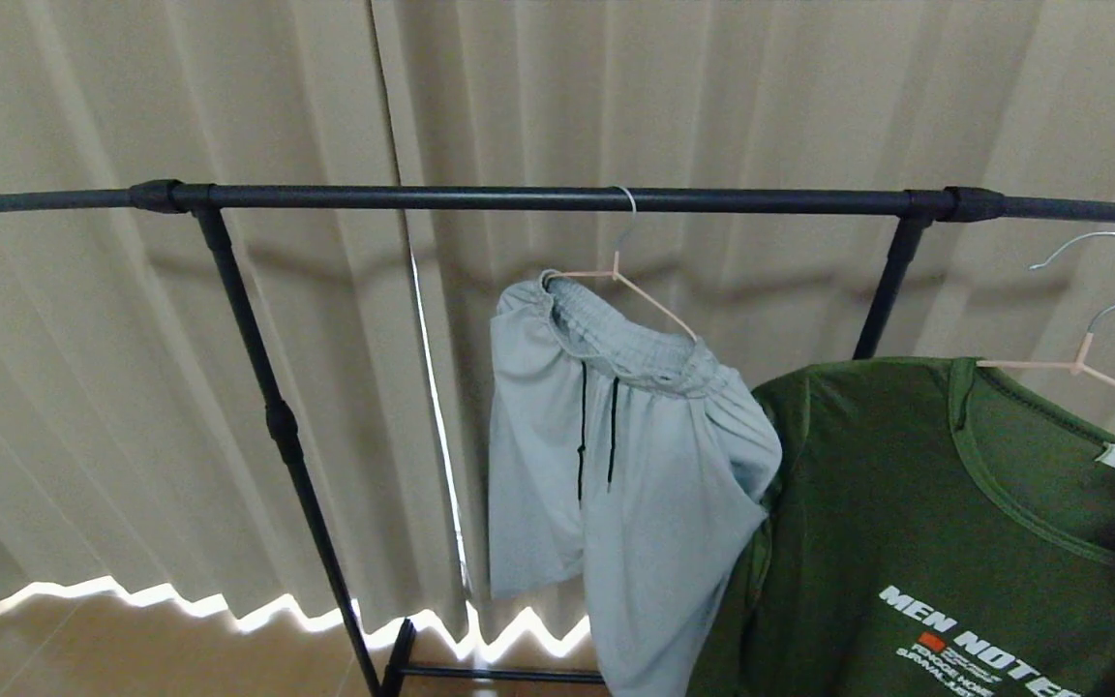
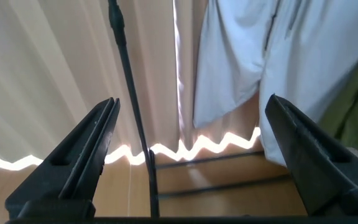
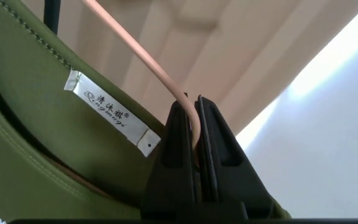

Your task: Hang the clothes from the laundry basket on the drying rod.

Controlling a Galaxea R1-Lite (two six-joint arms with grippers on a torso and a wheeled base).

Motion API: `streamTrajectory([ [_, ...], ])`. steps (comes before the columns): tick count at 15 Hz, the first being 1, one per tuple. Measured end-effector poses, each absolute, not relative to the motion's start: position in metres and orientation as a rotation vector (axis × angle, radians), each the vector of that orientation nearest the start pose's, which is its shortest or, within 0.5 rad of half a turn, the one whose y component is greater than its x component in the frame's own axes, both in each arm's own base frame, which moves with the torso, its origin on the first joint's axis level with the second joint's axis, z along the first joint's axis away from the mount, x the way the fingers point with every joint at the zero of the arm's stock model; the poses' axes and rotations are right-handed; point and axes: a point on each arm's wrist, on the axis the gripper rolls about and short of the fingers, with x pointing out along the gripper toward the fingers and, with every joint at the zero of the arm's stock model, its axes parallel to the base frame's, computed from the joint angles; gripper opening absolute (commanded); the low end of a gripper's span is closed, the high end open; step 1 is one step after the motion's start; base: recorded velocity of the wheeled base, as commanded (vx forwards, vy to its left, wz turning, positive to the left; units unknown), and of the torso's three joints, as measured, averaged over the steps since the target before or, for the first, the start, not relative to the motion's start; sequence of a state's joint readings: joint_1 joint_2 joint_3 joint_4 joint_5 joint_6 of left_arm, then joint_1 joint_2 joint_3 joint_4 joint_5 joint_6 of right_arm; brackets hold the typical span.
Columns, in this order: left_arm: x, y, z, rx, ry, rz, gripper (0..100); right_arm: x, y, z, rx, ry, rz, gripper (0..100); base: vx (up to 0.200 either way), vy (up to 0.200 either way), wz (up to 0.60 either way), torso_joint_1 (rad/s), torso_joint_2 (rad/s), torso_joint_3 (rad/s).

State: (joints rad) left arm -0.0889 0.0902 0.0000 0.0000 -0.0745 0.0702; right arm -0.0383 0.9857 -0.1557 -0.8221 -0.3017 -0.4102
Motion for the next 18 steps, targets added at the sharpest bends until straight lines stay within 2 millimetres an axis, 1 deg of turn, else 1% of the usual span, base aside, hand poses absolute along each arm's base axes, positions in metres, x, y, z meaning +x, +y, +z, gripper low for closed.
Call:
streamTrajectory([
  [4,-0.016,-0.001,0.077,0.084,0.084,-0.207,100,0.110,-0.006,0.172,-0.413,0.075,-0.293,0,0.000,0.000,0.00,0.000,0.00,0.000],
  [6,-0.016,-0.001,0.077,0.101,0.083,-0.213,100,0.116,-0.004,0.181,-0.417,0.057,-0.283,0,0.000,0.000,0.00,0.000,0.00,0.000],
  [8,-0.016,-0.001,0.077,0.128,0.082,-0.218,100,0.130,-0.002,0.194,-0.457,0.066,-0.275,0,0.000,0.000,0.00,0.000,0.00,0.000],
  [11,-0.016,-0.001,0.077,0.133,0.082,-0.221,100,0.157,0.000,0.212,-0.522,0.071,-0.275,0,0.000,0.000,0.00,0.000,0.00,0.000],
  [16,-0.016,-0.001,0.077,0.134,0.083,-0.222,100,0.215,0.016,0.217,-0.548,0.113,-0.295,0,0.000,0.000,0.00,0.000,0.00,0.000],
  [18,-0.016,-0.001,0.077,0.134,0.083,-0.222,100,0.232,0.020,0.216,-0.553,0.131,-0.305,0,0.000,0.000,0.00,0.000,0.00,0.000],
])
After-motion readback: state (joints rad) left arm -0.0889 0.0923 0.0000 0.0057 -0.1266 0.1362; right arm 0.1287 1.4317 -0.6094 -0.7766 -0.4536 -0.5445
